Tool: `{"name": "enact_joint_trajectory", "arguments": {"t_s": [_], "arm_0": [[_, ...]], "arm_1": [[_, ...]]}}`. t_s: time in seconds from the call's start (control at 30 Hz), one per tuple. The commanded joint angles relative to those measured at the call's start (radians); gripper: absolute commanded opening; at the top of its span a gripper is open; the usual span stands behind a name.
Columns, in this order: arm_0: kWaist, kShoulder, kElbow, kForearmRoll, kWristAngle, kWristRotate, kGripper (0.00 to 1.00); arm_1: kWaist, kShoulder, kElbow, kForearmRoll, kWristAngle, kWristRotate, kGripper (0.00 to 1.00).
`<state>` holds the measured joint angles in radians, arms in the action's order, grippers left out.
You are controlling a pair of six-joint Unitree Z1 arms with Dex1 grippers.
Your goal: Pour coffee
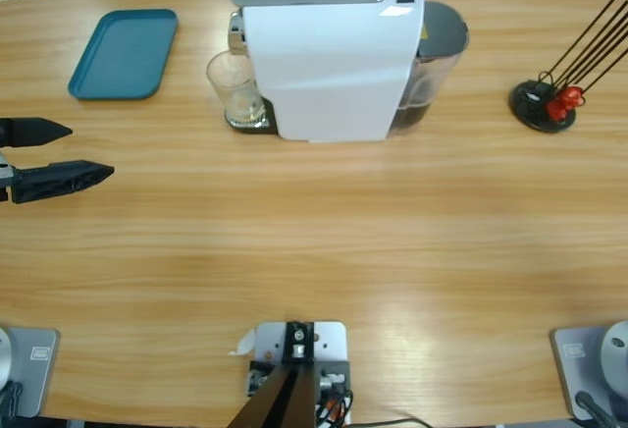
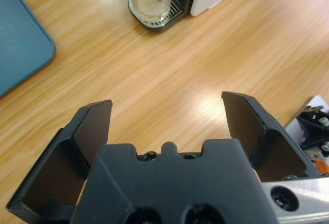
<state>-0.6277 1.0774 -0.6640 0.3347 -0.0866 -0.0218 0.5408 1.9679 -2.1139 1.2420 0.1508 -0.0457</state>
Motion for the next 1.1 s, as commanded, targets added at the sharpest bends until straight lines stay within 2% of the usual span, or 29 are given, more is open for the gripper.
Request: {"name": "enact_joint_trajectory", "arguments": {"t_s": [0.03,0.73,0.83,0.87,0.9,0.93,1.1], "arm_0": [[-0.004,-0.011,0.040,-0.010,0.013,0.011,0.936],[-0.004,-0.010,0.041,-0.013,0.014,0.011,0.936],[-0.004,-0.009,0.041,-0.014,0.014,0.013,0.936],[-0.004,-0.008,0.041,-0.014,0.014,0.013,0.936],[-0.004,-0.008,0.041,-0.014,0.014,0.013,0.936],[-0.004,-0.009,0.041,-0.014,0.014,0.013,0.936],[-0.004,-0.005,0.043,-0.014,0.014,0.014,0.936]], "arm_1": [[0.017,0.038,0.020,0.016,0.021,0.000,0.000],[0.024,0.031,0.085,0.014,0.019,0.013,0.000],[0.024,0.005,0.065,0.000,-0.004,-0.003,0.000],[0.025,-0.008,0.048,-0.007,-0.006,-0.021,0.053],[0.031,-0.027,0.018,-0.007,-0.007,-0.042,0.780],[0.037,-0.043,-0.005,-0.007,-0.007,-0.049,0.993],[0.071,-0.138,-0.035,0.001,-0.028,-0.051,1.000]]}}
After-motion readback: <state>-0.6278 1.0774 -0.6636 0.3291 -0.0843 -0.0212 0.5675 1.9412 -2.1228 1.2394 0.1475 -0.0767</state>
